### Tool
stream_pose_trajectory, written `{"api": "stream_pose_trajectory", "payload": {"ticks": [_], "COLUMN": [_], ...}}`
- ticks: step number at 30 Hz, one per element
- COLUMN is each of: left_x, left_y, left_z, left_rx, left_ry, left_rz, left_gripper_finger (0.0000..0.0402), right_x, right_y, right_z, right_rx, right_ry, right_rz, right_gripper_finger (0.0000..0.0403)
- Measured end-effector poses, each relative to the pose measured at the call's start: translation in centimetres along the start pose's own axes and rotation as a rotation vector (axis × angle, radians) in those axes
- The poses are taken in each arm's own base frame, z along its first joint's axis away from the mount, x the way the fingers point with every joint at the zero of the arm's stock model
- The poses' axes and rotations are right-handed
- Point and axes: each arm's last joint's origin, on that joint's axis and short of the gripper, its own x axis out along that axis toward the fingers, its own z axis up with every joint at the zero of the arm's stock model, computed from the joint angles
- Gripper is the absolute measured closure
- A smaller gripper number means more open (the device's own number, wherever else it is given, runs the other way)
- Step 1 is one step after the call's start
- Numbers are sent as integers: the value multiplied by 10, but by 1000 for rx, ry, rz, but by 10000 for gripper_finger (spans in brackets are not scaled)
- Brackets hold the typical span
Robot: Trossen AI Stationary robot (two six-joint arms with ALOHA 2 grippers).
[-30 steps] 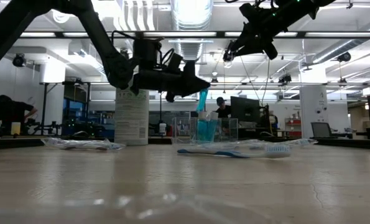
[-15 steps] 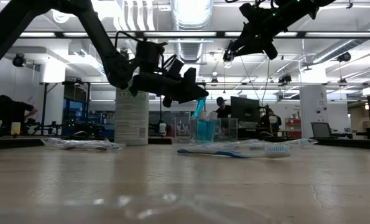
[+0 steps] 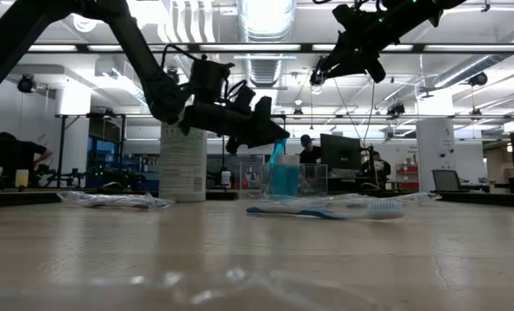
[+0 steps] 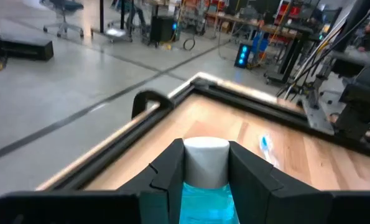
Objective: Pick & Place toothbrushing station
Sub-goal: Put the blue mouthwash into the middle of the transparent organizer with the other blue mouthwash, then adjust the transparent organizer
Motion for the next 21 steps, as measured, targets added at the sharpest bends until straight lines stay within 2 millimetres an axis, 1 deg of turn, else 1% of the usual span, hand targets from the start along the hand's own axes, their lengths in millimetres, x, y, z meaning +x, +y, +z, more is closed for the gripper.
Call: {"api": "stream_pose_trajectory", "payload": {"ticks": [3,18,21], "left_x": [0,-1,-1], "left_y": [0,-1,-2], "left_z": [-4,-3,-3], "left_rx": [-8,-37,-35], "left_ry": [18,13,12], "left_rz": [0,-40,-47], "left_gripper_finger": [290,225,219], "right_x": [0,0,0], "right_y": [0,0,0], "right_z": [0,0,0], "right_rx": [0,0,0], "right_ry": [0,0,0], "right_rz": [1,0,0], "right_gripper_finger": [275,275,275]}}
